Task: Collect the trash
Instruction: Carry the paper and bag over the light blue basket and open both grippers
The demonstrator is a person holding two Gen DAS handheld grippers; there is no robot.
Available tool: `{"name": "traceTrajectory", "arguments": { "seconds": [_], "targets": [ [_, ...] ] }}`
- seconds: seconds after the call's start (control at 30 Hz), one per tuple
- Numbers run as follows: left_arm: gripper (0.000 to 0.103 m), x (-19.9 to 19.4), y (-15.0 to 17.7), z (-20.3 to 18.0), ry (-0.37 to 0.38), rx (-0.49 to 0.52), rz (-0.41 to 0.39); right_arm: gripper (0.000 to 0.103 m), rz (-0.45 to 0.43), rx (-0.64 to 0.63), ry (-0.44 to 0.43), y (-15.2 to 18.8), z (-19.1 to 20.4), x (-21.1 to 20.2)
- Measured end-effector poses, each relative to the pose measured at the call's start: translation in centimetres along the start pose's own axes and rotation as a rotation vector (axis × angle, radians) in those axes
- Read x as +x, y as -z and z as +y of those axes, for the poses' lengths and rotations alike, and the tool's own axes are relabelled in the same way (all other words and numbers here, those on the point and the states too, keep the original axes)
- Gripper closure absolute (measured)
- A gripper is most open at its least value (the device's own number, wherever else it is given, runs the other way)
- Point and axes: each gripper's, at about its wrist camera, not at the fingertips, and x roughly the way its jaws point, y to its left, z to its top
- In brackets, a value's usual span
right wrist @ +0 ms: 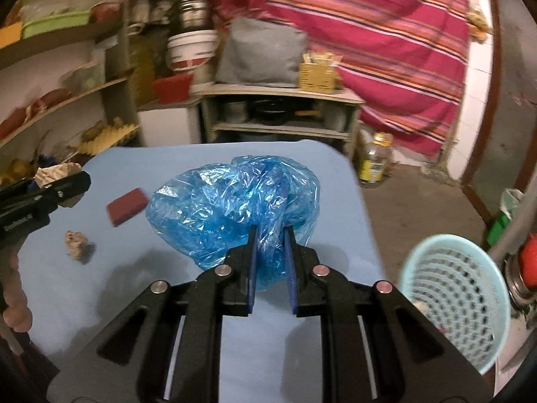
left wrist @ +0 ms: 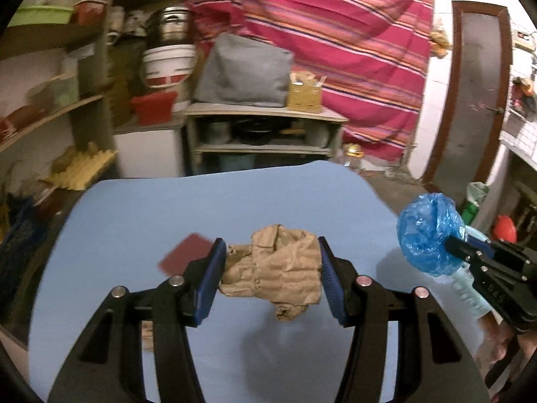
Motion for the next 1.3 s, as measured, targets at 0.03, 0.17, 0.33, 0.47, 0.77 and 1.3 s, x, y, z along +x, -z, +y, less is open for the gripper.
{"name": "traceTrajectory", "arguments": {
  "seconds": [0.03, 0.17, 0.33, 0.47, 0.77, 1.3],
  "targets": [
    [0.049, 0.3, -0.2, -1.2, 0.017, 0.005, 0.002, 0.087, -0.001, 0.021, 0.016, 0.2, -1.5, -0.4],
    [0.049, 1.4, -0.8, -6.2, 0.060, 0.063, 0.002, 0.088, -0.001, 0.088, 0.068, 0.8, -6.7, -1.8],
    [0.049, 2.7, -1.0, -12.1, 0.111, 0.122, 0.011, 0.088, -0.014, 0.138, 0.146, 1.7, -11.8, -3.8],
    [0.049, 3.8, -1.3, -15.9, 0.154, 0.143, 0.020, 0.088, -0.032, 0.145, 0.241, 2.6, -15.3, -5.2],
    [0.049, 5.6, -1.2, -23.8, 0.245, 0.203, 0.041, 0.087, -0.017, 0.303, 0.262, 4.3, -22.4, -6.0],
    [0.028, 13.5, 1.1, -36.3, 0.330, 0.334, 0.192, 0.087, 0.026, 0.436, 0.314, 6.3, -27.7, -6.5]
  ]
}}
